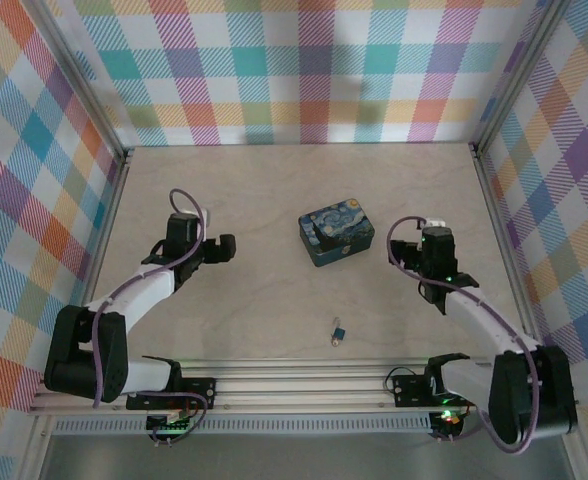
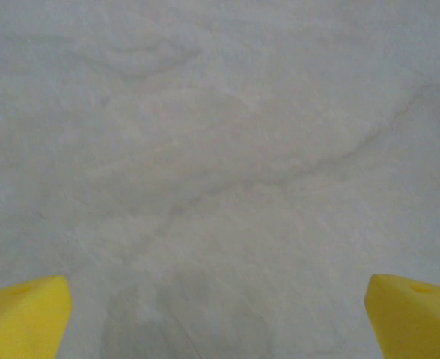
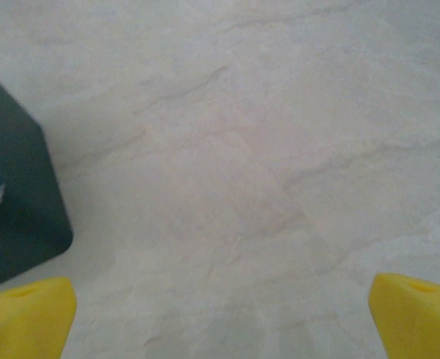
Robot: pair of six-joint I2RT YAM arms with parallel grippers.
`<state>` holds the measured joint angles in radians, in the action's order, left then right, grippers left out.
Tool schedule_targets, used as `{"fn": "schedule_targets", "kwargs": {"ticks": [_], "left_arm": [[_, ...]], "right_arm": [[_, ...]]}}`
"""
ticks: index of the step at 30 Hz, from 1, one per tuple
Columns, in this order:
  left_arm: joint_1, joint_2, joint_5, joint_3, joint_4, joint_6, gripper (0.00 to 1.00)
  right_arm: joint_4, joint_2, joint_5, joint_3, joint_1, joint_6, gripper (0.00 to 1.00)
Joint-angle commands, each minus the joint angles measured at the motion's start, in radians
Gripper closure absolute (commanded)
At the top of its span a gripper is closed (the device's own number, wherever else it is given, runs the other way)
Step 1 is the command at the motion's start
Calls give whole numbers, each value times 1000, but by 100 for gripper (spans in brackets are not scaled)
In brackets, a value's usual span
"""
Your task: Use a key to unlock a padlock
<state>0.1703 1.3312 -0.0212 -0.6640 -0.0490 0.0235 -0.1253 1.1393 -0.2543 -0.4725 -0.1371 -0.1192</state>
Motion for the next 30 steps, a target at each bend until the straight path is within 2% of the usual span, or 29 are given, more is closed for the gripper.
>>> {"fn": "schedule_targets", "kwargs": {"ticks": [1, 8, 12, 15, 23, 27, 29, 30], "left_arm": [[-36, 43, -62, 19, -115, -76, 0], [-63, 8, -88, 206, -439, -72, 0], [-99, 17, -100, 258, -583, -14, 0], [-115, 41, -99, 257, -605, -1, 0], [-128, 132, -72, 242, -673, -15, 0], [-128, 226, -44, 231, -733, -26, 0], [-129, 238, 5, 236, -750, -48, 0], [-129, 236, 6, 234, -742, -48, 0]], "right_arm": [[-272, 65, 55, 40, 45, 20, 0], [-496, 170, 137, 98, 129, 14, 0], [-643, 242, 169, 103, 155, 28, 0], [-689, 295, 192, 102, 168, 24, 0], [-719, 306, 218, 116, 168, 35, 0], [-863, 399, 241, 139, 168, 45, 0], [-757, 387, 247, 98, 165, 51, 0], [-764, 397, 237, 90, 156, 59, 0]]}}
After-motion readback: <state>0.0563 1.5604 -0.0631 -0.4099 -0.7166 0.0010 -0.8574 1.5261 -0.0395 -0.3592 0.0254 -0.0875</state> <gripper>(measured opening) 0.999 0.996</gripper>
